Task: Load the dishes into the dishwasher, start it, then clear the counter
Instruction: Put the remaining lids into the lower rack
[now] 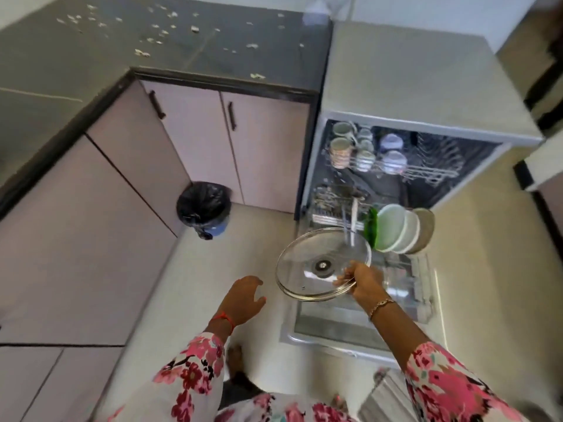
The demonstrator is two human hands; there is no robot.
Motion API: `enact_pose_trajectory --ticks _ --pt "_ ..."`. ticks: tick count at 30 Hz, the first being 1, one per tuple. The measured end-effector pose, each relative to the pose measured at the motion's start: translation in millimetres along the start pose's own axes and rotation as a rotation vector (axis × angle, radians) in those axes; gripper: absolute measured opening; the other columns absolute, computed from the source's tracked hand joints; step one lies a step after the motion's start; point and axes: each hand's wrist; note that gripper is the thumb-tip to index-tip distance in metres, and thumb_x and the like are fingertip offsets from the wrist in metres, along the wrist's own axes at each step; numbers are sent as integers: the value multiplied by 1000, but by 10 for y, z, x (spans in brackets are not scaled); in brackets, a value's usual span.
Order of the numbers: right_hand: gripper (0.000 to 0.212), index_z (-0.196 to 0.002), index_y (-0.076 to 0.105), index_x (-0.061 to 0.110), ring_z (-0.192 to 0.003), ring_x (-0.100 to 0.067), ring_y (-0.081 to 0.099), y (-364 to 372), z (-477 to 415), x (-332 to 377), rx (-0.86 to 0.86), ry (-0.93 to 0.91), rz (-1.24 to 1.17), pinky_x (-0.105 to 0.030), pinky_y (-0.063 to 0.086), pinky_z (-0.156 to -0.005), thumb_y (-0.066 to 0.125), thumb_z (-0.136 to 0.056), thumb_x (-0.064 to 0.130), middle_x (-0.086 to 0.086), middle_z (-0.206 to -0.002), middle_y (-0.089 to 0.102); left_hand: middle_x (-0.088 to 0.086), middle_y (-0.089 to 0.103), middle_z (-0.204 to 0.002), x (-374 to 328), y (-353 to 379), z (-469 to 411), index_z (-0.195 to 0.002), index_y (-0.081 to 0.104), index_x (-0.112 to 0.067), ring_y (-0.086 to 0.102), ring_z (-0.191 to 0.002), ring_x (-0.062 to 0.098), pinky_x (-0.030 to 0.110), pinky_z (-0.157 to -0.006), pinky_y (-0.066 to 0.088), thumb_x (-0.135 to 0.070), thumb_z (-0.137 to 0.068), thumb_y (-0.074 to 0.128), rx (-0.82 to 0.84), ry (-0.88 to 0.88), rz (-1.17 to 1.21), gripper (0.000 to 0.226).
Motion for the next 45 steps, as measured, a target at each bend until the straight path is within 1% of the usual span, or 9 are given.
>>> enact_pose_trajectory --ticks 5,9,16,23,27,33,39,42,45 --pt "18 -67 55 0 -37 -25 51 -1216 -175 -34 -115 -81 73 -44 51 -53 49 -83 0 -13 -53 50 8 46 -138 -803 751 65 -129 48 -7 40 -130 19 22 -108 23 -63 -65 22 113 15 5 89" --pt "17 -72 60 5 -47 -26 53 -1963 -271 -9 -202 -128 115 -40 54 -51 51 -86 -1 -14 -60 56 8 45 -139 -1409 1153 37 -130 46 -7 39 -131 20 23 -108 24 -26 -90 54 158 66 -10 46" --pt "18 -78 62 7 -57 -28 57 -2724 -553 108 -298 -154 198 -46 57 -59 49 -81 -5 -21 -77 62 7 51 -132 -2097 1613 -277 -125 51 -9 44 -125 22 29 -107 31 -37 -83 50 252 139 -28 51" --pt "23 -95 63 5 -52 -25 55 -2958 -1067 403 -309 -168 270 -39 56 -56 49 -80 -6 -20 -79 61 8 49 -135 -2435 1900 -847 -128 49 -10 41 -128 22 30 -110 27 -29 -88 54 313 154 -75 45" --pt "31 -105 64 1 -65 -34 61 -2965 -1440 557 -299 -178 368 -50 57 -69 50 -78 -5 -22 -86 63 8 49 -134 -2559 2032 -1199 -127 49 -10 42 -127 21 28 -108 28 -24 -88 55 330 147 -84 41" --pt "18 -91 63 -8 -69 -42 63 -2892 -1823 742 -283 -225 501 -56 54 -65 53 -77 -5 -23 -76 62 7 50 -135 -2606 2175 -1581 -129 48 -10 41 -127 21 31 -110 28 -22 -89 55 359 130 -112 41" --pt "17 -89 61 -12 -54 -22 46 -2794 -2337 770 -212 -300 640 -33 48 -57 49 -78 -10 -15 -69 57 7 47 -137 -2351 2564 -1928 -132 44 -10 40 -128 22 29 -110 27 -21 -91 51 367 34 -189 44" --pt "27 -58 46 7 -52 -17 34 -2738 -2732 612 -187 -334 711 -18 29 -42 48 -79 -10 2 -54 39 7 42 -141 -2150 2857 -2122 -136 39 -9 36 -132 20 29 -112 23 -22 -92 49 398 10 -223 46" --pt "44 -55 26 24 -63 -18 34 -2673 -3080 428 -162 -378 753 -21 18 -47 50 -81 -3 2 -57 34 8 38 -144 -1993 3122 -2278 -138 34 -8 31 -135 21 30 -115 21 -17 -92 48 419 -32 -232 48"
Point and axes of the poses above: each hand's wrist, its own z-axis away from the middle knuckle, its own y-axis out of the palm, x = y × z
